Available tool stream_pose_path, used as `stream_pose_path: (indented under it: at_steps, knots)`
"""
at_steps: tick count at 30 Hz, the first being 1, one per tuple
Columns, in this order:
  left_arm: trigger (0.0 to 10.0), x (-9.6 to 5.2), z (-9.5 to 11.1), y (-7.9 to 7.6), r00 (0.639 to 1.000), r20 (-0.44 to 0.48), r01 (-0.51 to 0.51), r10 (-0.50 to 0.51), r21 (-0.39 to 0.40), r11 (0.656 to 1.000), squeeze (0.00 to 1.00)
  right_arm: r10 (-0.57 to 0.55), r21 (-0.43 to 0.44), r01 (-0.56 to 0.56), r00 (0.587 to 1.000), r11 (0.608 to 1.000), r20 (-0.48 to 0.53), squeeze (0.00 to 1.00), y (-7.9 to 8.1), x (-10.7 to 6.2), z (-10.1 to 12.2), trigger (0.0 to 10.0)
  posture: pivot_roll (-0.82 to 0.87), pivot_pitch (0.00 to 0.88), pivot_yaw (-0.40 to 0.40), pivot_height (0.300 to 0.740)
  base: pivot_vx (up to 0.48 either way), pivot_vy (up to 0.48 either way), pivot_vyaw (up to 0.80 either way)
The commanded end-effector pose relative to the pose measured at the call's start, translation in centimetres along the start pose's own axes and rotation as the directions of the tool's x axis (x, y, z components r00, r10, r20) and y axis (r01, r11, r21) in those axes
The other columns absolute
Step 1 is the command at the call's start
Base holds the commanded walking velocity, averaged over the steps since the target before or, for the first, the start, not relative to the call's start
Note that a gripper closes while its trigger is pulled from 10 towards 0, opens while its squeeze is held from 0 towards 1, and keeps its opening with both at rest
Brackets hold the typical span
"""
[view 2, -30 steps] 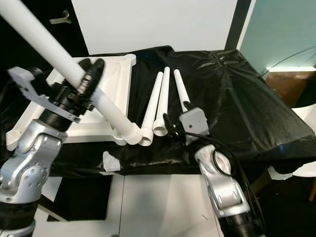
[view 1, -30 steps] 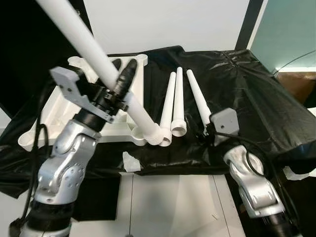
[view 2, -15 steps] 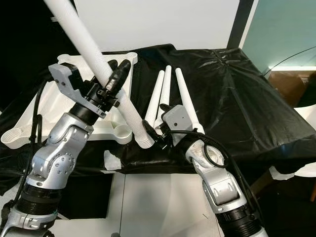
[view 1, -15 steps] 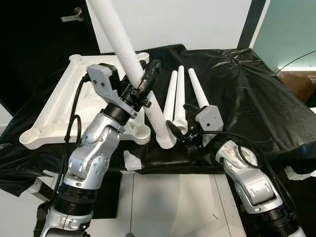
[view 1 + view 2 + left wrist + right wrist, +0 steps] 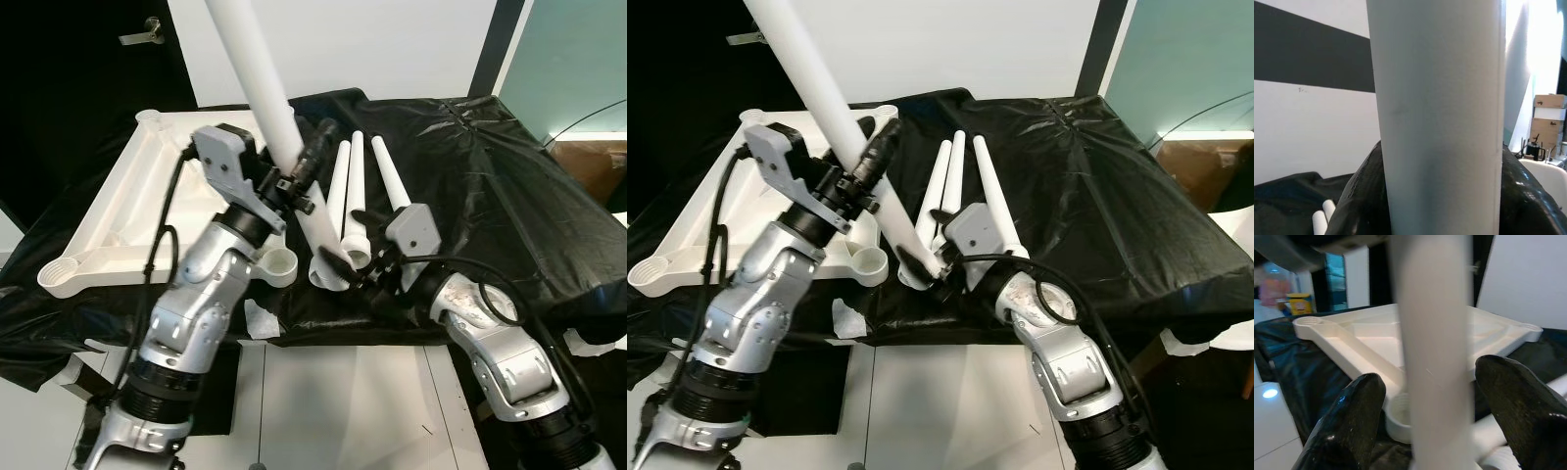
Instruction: Building children table
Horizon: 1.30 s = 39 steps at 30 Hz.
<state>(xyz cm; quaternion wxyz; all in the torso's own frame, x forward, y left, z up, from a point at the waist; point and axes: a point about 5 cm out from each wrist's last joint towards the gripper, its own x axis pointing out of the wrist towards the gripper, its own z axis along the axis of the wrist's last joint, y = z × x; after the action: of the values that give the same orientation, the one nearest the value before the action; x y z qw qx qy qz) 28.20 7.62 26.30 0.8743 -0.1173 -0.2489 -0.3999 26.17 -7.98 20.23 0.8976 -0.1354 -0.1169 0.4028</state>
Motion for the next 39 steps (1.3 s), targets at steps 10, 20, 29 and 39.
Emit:
stream_pose_path:
  at_steps: [10,20,29,39]
  knots:
    - [10.0,0.8,2.0,-2.4,0.957,0.087,0.278,-0.278,0.015,0.960,0.00,-0.001,0.045,0.004,0.999,0.999,-0.054,0.00,-1.2,1.0,-2.4,3.9,-0.07,0.000,0.015,0.740,0.000,0.000,0.00]
    - [10.0,0.8,2.2,-2.7,0.952,0.096,0.290,-0.289,0.014,0.957,0.00,0.022,0.076,-0.018,0.998,0.997,-0.050,0.00,-0.8,2.1,-2.9,0.0,-0.06,0.000,0.011,0.740,0.000,0.000,0.00]
    - [10.0,1.1,2.1,-2.4,0.964,0.098,0.242,-0.248,0.063,0.968,1.00,-0.036,0.089,0.040,0.999,0.995,-0.038,0.00,-1.4,1.8,-3.2,0.0,-0.07,0.000,0.023,0.740,-0.053,0.000,0.00]
    - [10.0,1.0,2.6,-1.9,0.965,0.139,0.221,-0.224,0.035,0.975,0.00,-0.066,0.105,0.070,0.997,0.992,-0.037,0.00,-1.2,1.8,-3.4,0.0,-0.07,0.000,0.034,0.740,-0.096,0.000,0.00]
